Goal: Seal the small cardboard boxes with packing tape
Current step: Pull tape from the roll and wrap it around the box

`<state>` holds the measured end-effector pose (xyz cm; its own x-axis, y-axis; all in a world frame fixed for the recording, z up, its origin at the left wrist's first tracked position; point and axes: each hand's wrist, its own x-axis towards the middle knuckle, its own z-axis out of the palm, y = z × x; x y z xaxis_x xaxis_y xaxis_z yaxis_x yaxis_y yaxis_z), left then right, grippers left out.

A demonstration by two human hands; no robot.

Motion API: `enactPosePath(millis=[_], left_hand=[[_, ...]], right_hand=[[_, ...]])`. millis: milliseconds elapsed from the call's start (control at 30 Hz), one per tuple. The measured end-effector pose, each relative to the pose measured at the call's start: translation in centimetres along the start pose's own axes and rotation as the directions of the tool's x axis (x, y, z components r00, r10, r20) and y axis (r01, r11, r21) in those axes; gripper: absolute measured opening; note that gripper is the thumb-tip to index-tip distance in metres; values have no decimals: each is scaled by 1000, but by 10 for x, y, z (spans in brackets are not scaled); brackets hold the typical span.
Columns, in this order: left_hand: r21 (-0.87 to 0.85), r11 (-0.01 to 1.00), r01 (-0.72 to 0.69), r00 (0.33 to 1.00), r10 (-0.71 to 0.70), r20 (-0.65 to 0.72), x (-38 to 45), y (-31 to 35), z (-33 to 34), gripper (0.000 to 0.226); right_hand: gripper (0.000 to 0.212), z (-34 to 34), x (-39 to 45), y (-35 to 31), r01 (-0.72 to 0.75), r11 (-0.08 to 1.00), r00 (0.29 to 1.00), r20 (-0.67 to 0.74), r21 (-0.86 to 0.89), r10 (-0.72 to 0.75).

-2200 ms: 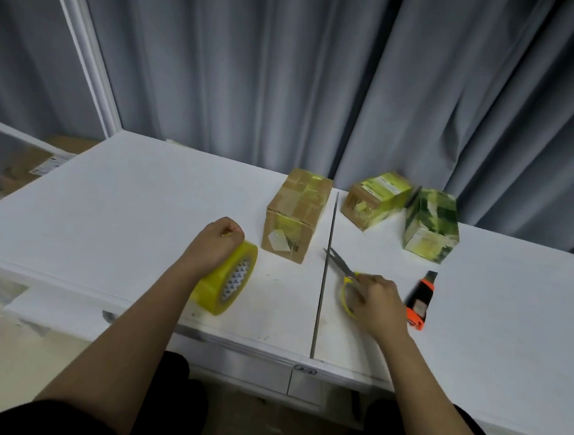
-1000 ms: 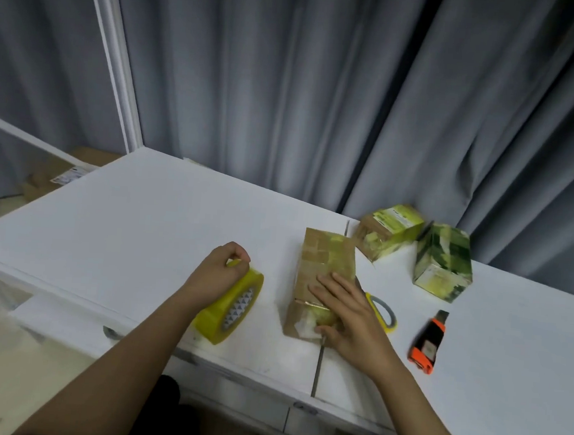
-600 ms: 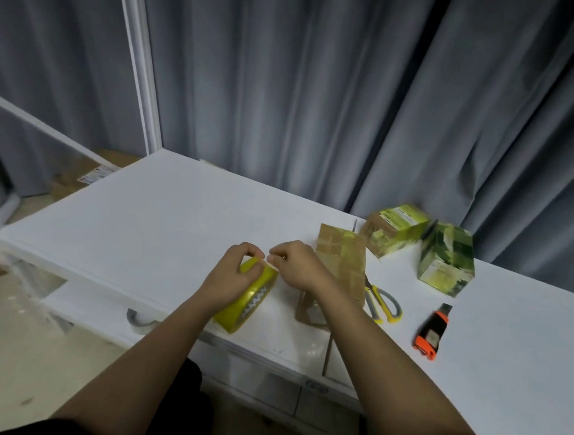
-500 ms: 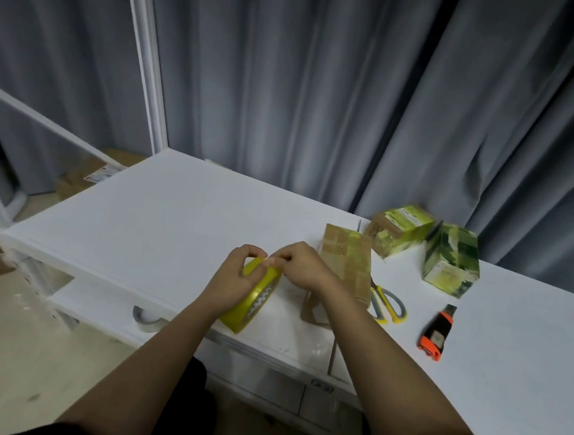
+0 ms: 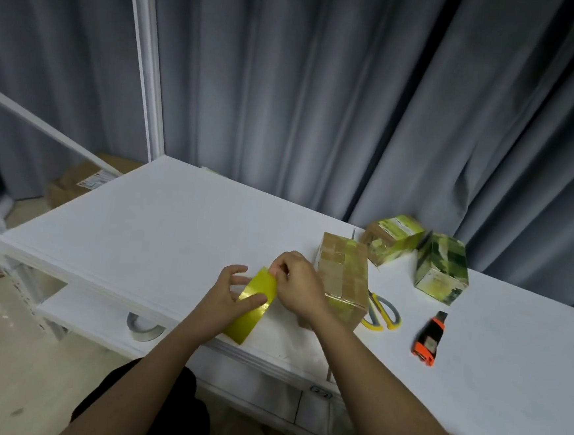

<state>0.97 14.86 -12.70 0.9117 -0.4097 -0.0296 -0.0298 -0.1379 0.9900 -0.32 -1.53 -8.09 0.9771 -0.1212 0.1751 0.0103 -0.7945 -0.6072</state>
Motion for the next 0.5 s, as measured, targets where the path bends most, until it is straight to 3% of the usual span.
enactPosePath(millis=[67, 167, 233, 300, 367, 500], left_hand=[[59, 998, 38, 989, -46, 140, -8, -8, -9, 72], [249, 963, -101, 963, 31, 268, -12, -5, -10, 39], [231, 955, -186, 968, 138, 211, -9, 12, -10, 30], [240, 942, -236, 970, 214, 113, 0, 35, -11, 35], [343, 916, -207, 977, 212, 25, 12, 58, -13, 40], [375, 916, -142, 979, 185, -81, 25, 92, -11, 53]], right_hand=[[12, -2, 1, 1, -25, 1000, 1000, -7, 13, 25], [15, -11, 1, -4, -47, 997, 998, -26, 61, 49], [19, -25, 3, -12, -49, 977, 987, -138, 208, 79], [24, -46, 4, -22, 8, 935, 949, -298, 354, 105], [28, -68, 4, -27, 82, 918, 913, -399, 387, 87], [21, -98, 3, -12, -2, 897, 899, -392, 442, 196]])
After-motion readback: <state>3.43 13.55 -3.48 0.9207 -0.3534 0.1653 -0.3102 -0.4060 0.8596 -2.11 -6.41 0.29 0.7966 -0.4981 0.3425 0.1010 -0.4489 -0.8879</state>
